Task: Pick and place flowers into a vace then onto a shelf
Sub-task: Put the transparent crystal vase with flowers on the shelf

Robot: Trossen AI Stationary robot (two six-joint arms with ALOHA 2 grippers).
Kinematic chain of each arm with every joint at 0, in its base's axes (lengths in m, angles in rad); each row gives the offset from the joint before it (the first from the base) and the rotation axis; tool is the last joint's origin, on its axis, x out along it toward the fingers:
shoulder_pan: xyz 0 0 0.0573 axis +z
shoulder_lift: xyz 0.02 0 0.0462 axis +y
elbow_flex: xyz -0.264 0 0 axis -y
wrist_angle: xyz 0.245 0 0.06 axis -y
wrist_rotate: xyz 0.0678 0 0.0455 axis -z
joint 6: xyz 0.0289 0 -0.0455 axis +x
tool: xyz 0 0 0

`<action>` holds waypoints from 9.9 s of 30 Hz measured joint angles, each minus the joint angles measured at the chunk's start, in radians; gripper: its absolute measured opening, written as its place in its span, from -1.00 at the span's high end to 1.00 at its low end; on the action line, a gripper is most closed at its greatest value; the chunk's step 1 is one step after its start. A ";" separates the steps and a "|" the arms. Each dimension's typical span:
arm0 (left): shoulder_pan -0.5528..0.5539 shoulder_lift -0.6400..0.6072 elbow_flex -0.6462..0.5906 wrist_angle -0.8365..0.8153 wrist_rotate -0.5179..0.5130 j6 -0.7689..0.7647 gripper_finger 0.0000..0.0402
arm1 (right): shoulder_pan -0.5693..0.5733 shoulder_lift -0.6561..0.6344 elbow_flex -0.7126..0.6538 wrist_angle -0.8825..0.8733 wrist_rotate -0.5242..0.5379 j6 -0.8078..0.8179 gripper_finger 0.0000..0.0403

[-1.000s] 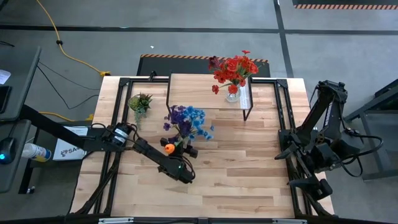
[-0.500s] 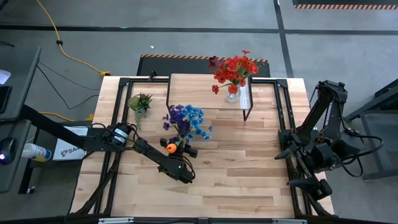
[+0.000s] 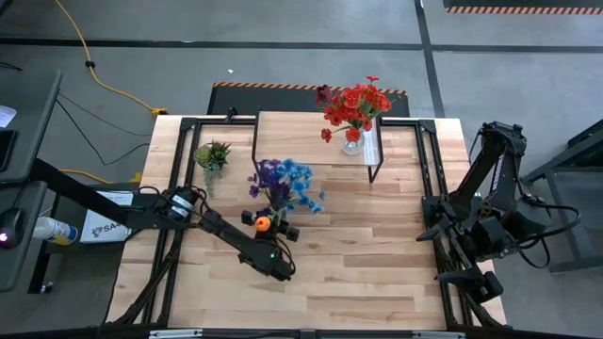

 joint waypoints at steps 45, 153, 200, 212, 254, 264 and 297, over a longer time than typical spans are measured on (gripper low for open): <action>-0.104 -0.321 0.564 -0.314 -0.148 0.451 -0.04 | 0.025 -0.002 0.000 0.001 -0.008 0.002 -0.74; 1.087 -0.401 0.710 0.560 1.045 1.929 -0.04 | 0.257 -0.081 0.000 0.007 0.127 -0.202 -0.74; 1.188 -0.395 0.211 1.122 1.291 1.878 -0.04 | 0.252 -0.081 0.000 0.079 0.128 -0.202 -0.74; 1.215 -0.538 0.025 1.140 1.375 1.905 -0.04 | 0.252 -0.081 0.000 0.092 0.128 -0.200 -0.74; 0.869 -0.845 -0.347 1.274 1.120 1.911 -0.04 | 0.213 -0.081 0.000 0.107 0.178 -0.202 -0.74; 0.840 -0.844 -0.445 1.376 1.036 1.868 -0.04 | 0.213 -0.081 0.000 0.108 0.178 -0.202 -0.74; 0.840 -0.843 -0.527 1.494 0.795 1.901 -0.04 | 0.214 -0.107 0.000 0.151 0.184 -0.211 -0.74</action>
